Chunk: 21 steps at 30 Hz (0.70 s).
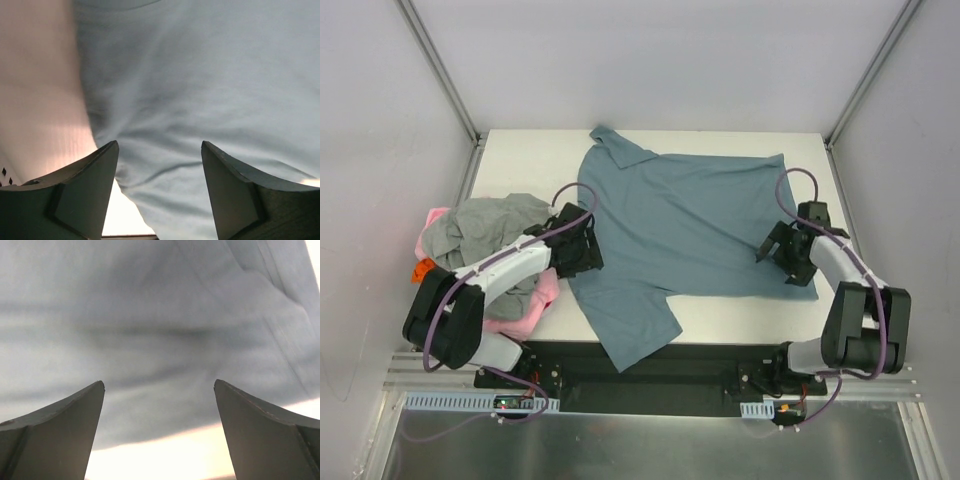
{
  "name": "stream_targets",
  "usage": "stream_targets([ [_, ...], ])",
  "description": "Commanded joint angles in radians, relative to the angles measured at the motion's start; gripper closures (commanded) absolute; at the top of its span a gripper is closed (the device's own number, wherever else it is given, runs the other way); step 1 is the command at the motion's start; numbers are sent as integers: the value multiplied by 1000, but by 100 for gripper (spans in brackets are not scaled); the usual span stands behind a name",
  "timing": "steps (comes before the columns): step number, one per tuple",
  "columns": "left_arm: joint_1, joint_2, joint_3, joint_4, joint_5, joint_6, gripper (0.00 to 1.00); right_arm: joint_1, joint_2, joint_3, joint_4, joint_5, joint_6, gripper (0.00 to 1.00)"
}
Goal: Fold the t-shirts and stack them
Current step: Flatten out the tshirt
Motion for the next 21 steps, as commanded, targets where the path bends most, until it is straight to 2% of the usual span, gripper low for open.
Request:
stream_targets([
  [1, -21, -109, 137, -97, 73, 65, 31, 0, -126, 203, -220, -32, -53, 4],
  [5, -78, -205, 194, -195, 85, -33, 29, 43, -229, 350, -417, -49, -75, 4],
  [6, -113, -258, 182, -229, 79, -114, 29, 49, -258, 353, -439, -52, -54, 4],
  [9, -202, -394, 96, -333, 38, -295, 29, 56, -372, 292, -498, -43, 15, 4],
  [10, -217, -427, 80, -385, -17, -332, 31, 56, -395, 266, -504, -40, 34, 4],
  [13, -233, -521, 11, -384, -41, -397, 32, 56, -456, 189, -504, -51, 60, 4],
  [16, -260, -518, -45, -378, -19, -441, 33, 56, -447, 184, -522, -68, 49, 4],
  [18, -271, -484, -56, -366, -67, -443, 34, 56, -436, 186, -512, -48, 34, 4],
  [21, -268, -388, 37, -301, -186, -356, 34, 56, -394, 204, -431, -11, 23, 4],
])
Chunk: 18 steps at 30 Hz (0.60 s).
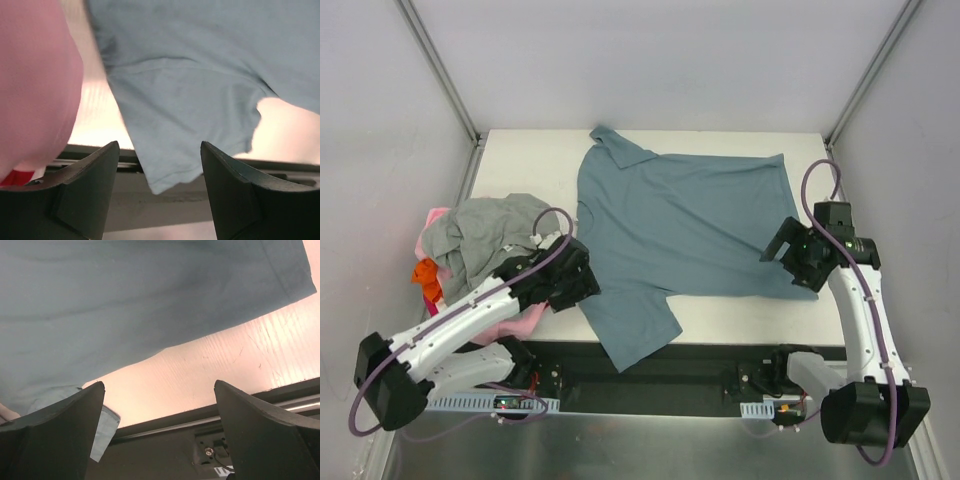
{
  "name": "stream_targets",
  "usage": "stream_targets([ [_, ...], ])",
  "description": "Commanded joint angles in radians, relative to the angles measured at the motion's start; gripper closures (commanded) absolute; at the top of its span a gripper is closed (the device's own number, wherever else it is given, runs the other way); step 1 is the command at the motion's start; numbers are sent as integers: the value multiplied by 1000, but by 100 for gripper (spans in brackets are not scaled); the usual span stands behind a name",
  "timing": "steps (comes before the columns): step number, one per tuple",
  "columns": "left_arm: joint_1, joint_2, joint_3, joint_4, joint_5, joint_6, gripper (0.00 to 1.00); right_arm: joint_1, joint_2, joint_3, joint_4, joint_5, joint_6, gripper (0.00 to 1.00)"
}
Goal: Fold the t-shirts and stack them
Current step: Flatten out the tshirt
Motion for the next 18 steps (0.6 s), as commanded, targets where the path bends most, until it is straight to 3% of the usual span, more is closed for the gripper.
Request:
stream_targets([
  [1, -4, 140, 124, 56, -180, 59, 34, 1, 57, 38, 82, 29, 3, 4],
  [6, 57, 484, 446, 66, -212, 230, 33, 5, 275, 131, 273, 24, -6, 4],
  [10, 161, 662, 664, 101, -124, 369, 33, 5, 541, 446, 254, -26, -40, 4],
  [12, 256, 733, 772, 107, -52, 409, 32, 9, 582, 519, 315, -234, -66, 3],
  [14, 312, 759, 842, 138, -45, 434, 32, 44, 596, 565, 479, -376, -71, 2],
  [16, 402, 785, 906, 187, 26, 455, 31, 121, 603, 590, 554, -314, -121, 4],
  [18, 460, 868, 980, 204, 77, 465, 31, 144, 669, 686, 516, -188, -124, 4],
])
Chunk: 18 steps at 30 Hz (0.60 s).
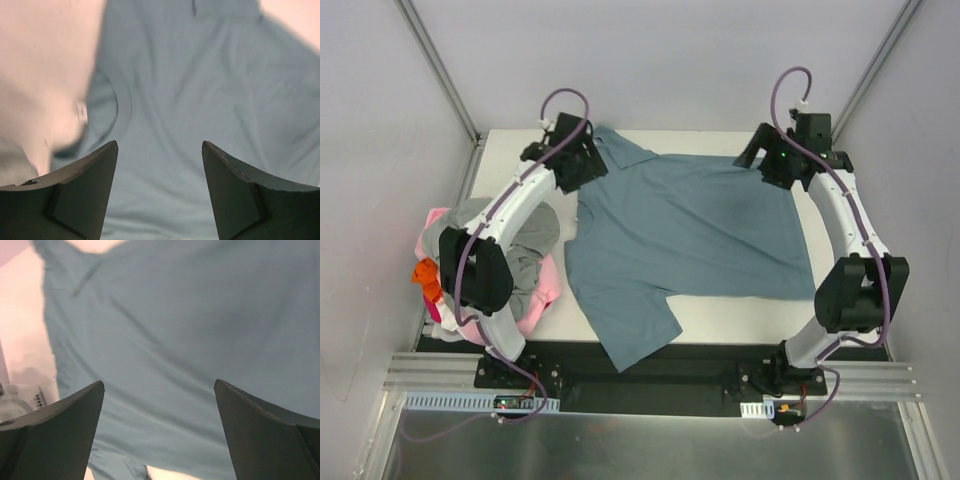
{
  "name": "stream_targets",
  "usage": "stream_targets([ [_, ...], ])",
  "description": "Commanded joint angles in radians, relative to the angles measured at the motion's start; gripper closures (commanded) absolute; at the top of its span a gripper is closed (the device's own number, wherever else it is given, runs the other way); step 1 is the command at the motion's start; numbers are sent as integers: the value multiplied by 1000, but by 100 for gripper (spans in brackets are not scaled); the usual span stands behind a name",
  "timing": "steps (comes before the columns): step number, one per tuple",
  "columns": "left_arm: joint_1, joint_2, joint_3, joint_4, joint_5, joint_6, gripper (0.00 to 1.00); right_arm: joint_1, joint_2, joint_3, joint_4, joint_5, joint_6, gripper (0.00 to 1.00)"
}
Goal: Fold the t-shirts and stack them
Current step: Flatten out the tshirt
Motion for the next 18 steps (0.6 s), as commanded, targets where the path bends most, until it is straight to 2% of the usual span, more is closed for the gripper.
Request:
stream_targets([
  [1, 113, 95, 197, 57, 149, 89, 32, 80, 66, 191, 52, 7, -26, 4],
  [2, 113, 127, 212, 59, 158, 101, 31, 77, 115, 229, 25, 7, -14, 4],
  [5, 110, 147, 213, 59, 158, 85, 33, 70, 142, 197, -13, 23, -9, 3],
  [7, 110, 121, 146, 59, 190, 63, 34, 60, 125, 127, -32, -70, -19, 2],
  [8, 109, 68, 107, 60, 242, 16, 35, 61, 105, 81, -23, -192, -23, 2],
  [9, 104, 32, 69, 66, 263, -1, 35, 72, 43, -21, -4, -250, -20, 1],
  [11, 61, -84, -49, 66, 286, 12, 35, 125, -34, -124, 10, -309, -39, 1],
  [14, -6, -264, -223, 68, 310, 20, 32, 218, -177, -260, -61, -141, -59, 2],
  [18, -75, -436, -437, 68, 270, -21, 31, 248, -268, -341, -102, -42, -14, 3],
])
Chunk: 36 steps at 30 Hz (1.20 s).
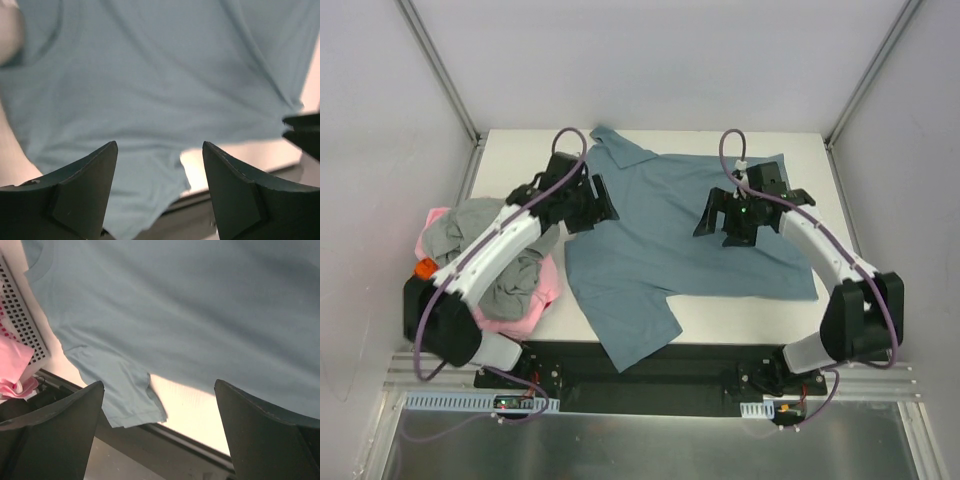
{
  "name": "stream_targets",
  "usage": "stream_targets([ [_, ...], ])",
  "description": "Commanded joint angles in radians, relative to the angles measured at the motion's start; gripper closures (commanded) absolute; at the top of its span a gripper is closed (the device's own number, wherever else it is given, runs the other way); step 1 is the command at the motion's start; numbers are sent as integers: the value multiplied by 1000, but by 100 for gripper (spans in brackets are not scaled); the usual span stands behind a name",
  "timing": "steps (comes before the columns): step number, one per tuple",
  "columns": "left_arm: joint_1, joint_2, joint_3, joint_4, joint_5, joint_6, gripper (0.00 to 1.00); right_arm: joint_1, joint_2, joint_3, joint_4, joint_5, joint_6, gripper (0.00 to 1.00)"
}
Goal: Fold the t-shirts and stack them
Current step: Flatten out the tshirt
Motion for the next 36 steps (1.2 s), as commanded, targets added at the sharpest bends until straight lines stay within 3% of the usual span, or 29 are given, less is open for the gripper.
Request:
stream_targets([
  [1, -62, -218, -199, 4, 5, -65, 31, 19, -170, -27, -64, 131, 23, 3],
  [4, -82, -278, -312, 10, -8, -103, 31, 18, -191, -50, -112, 191, 50, 3],
  [9, -83, -294, -356, 27, -12, -105, 30, 10, -214, -44, -176, 329, 40, 4],
  [15, -83, -158, -207, 75, -65, -62, 27, -122, -67, 127, -173, 306, 44, 4],
  [19, -74, 43, 2, 86, -79, -18, 23, -173, 38, 243, -132, 297, 11, 4],
  [26, 19, 353, 294, 98, -59, -24, 20, -243, 303, 439, -120, 254, 29, 4],
  [30, 76, 476, 447, 98, -41, -41, 18, -303, 398, 447, -26, 138, 106, 4],
  [34, 81, 487, 444, 96, 59, -44, 17, -280, 401, 404, -52, 41, 120, 4],
  [36, 75, 393, 306, 96, 88, -33, 17, -252, 321, 317, -107, 83, 89, 4],
])
